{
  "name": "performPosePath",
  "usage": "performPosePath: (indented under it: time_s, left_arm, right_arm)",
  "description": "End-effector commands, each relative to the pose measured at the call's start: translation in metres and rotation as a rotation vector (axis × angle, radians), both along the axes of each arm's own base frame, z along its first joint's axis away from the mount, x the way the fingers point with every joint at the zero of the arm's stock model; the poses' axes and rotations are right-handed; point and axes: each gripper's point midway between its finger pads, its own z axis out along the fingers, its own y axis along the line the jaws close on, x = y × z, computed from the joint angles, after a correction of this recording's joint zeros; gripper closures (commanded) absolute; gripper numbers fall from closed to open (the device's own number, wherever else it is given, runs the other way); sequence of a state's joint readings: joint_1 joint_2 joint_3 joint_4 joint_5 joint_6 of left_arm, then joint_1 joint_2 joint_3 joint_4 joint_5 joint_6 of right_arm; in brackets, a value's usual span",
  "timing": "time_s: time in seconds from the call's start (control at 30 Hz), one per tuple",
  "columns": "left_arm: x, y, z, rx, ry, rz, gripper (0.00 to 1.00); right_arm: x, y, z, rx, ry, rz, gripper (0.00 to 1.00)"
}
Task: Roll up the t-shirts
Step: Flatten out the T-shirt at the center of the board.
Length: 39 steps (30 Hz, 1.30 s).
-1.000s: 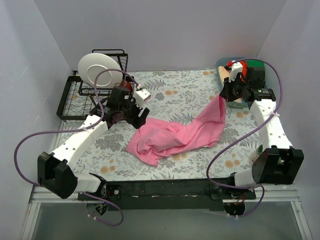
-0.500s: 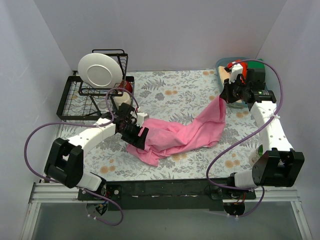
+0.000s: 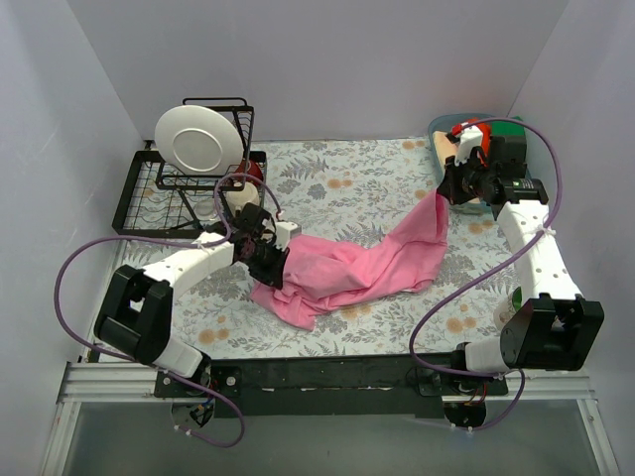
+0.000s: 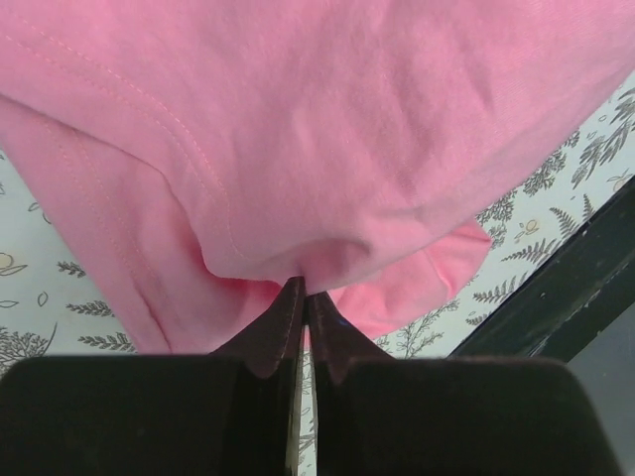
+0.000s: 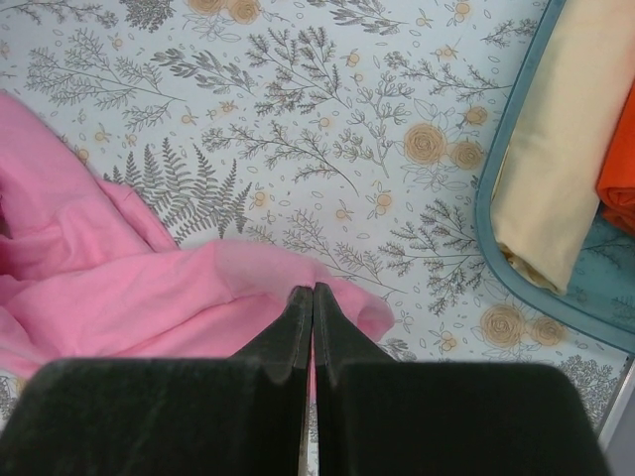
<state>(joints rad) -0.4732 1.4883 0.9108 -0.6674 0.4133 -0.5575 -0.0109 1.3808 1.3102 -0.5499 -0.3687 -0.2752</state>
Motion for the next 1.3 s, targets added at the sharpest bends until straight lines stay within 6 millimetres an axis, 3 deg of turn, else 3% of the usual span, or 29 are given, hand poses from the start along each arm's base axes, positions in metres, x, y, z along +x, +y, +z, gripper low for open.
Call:
performPosePath:
  time_s: [0.0,0.07,0.1,0.13,0.2,0.23,0.27,0.3,0.37,0.6,0.83,0.97,1.13,1.27]
  left_arm:
    - [0.027,-0.009,0.044,-0.059,-0.173,-0.031,1.0]
    - [0.045,-0.005,0.072,-0.04,-0.271,-0.027,1.0]
    - [0.052,-0.002,0.09,-0.039,-0.336,-0.031,1.0]
    - [0.067,-0.002,0.123,-0.048,-0.425,-0.026,1.0]
    - [0.087,0.013,0.16,0.003,-0.582,-0.033,1.0]
    - [0.095,0.019,0.184,0.016,-0.661,-0.018,1.0]
    - [0.109,0.03,0.218,0.048,-0.773,0.004,1.0]
    - [0.115,0.037,0.235,0.062,-0.826,0.021,1.0]
    - [0.124,0.049,0.281,0.072,-0.946,0.066,1.0]
    - [0.131,0.092,0.378,0.154,-1.217,0.22,1.0]
    - [0.104,0.1,0.457,0.083,-1.432,0.235,1.0]
    - [0.082,0.096,0.482,0.008,-1.474,0.215,1.0]
    - [0.045,0.097,0.5,-0.049,-1.535,0.164,1.0]
    - [0.017,0.087,0.488,-0.123,-1.495,0.081,1.0]
  right_arm:
    - [0.009,0.002,0.023,0.019,-0.067,-0.004,0.99]
    - [0.013,0.001,0.034,0.007,-0.093,-0.005,0.99]
    - [0.018,0.0,0.056,-0.003,-0.15,-0.002,0.99]
    - [0.02,-0.001,0.067,-0.022,-0.182,0.007,0.99]
    - [0.022,-0.002,0.097,-0.039,-0.259,0.011,0.99]
    - [0.025,-0.005,0.125,-0.053,-0.326,-0.002,0.99]
    - [0.026,-0.008,0.14,-0.064,-0.365,-0.009,0.99]
    - [0.027,-0.01,0.154,-0.073,-0.4,-0.021,0.99]
    - [0.024,-0.019,0.189,-0.091,-0.491,-0.066,0.99]
    - [0.002,-0.045,0.281,-0.117,-0.727,-0.203,0.99]
    - [-0.05,-0.065,0.374,-0.131,-1.003,-0.344,0.99]
    - [-0.083,-0.07,0.41,-0.124,-1.106,-0.386,0.99]
    - [-0.124,-0.072,0.434,-0.132,-1.188,-0.408,0.99]
    - [-0.152,-0.07,0.431,-0.146,-1.188,-0.401,0.99]
